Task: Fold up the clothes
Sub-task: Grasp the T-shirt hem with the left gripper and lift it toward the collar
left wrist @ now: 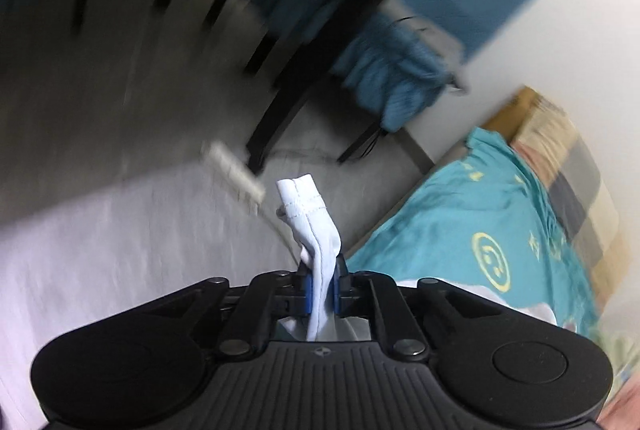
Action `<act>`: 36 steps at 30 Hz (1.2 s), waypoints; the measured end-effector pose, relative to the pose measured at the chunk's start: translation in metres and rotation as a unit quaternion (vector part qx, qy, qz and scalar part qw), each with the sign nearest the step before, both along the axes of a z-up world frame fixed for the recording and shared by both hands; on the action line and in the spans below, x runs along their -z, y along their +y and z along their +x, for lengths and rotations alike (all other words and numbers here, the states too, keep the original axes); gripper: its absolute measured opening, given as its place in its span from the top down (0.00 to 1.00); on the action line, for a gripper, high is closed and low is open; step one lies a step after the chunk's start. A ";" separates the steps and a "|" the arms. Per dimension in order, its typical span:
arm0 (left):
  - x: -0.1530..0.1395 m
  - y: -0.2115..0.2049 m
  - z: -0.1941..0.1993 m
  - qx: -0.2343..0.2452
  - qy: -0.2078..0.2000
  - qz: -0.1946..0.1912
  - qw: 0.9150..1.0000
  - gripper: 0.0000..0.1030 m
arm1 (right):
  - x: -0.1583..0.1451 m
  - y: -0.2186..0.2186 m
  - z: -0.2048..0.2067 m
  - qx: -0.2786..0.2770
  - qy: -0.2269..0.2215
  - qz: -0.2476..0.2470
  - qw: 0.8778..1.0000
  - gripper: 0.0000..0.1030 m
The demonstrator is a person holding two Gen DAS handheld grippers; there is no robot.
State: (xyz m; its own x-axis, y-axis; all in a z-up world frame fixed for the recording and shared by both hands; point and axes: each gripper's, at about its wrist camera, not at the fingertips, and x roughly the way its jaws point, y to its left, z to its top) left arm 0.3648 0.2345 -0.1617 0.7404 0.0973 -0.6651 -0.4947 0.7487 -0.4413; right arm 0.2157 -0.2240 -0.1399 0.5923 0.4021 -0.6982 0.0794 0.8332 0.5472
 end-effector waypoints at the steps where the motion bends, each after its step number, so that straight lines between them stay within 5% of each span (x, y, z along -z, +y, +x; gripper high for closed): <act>1: -0.015 -0.010 0.002 0.017 -0.002 0.039 0.999 0.92 | -0.001 -0.002 -0.002 0.003 -0.001 0.004 1.000 0.39; 5: -0.080 -0.065 0.004 0.089 -0.044 0.181 0.978 0.92 | -0.008 -0.011 -0.009 0.022 -0.010 0.012 1.000 0.39; 9: -0.131 -0.146 -0.003 0.184 -0.105 0.283 0.935 0.92 | -0.014 -0.024 -0.016 0.044 -0.017 0.022 0.999 0.39; 14: -0.135 -0.264 -0.025 0.312 -0.146 0.334 0.877 0.92 | -0.023 -0.044 -0.023 0.079 -0.029 0.017 0.996 0.39; 17: -0.107 -0.319 -0.031 0.363 -0.135 0.328 0.862 0.91 | -0.023 -0.057 -0.026 0.098 -0.036 0.019 0.994 0.38; 20: -0.070 -0.353 -0.032 0.390 -0.112 0.327 0.854 0.83 | -0.020 -0.069 -0.028 0.112 -0.038 0.029 0.993 0.38; 23: -0.046 -0.364 -0.039 0.395 -0.091 0.324 0.855 0.68 | -0.018 -0.078 -0.029 0.118 -0.045 0.040 0.991 0.37; 25: -0.039 -0.365 -0.050 0.399 -0.079 0.328 0.852 0.49 | -0.019 -0.083 -0.030 0.123 -0.055 0.047 0.990 0.37; 31: -0.056 -0.332 -0.107 0.405 -0.074 0.334 0.848 0.23 | -0.026 -0.082 -0.031 0.112 -0.081 0.053 0.989 0.37; 33: -0.070 -0.317 -0.140 0.398 -0.071 0.332 0.852 0.22 | -0.030 -0.078 -0.033 0.099 -0.096 0.051 0.989 0.37; 36: -0.087 -0.297 -0.185 0.376 -0.056 0.312 0.871 0.21 | -0.037 -0.068 -0.036 0.073 -0.123 0.044 0.989 0.37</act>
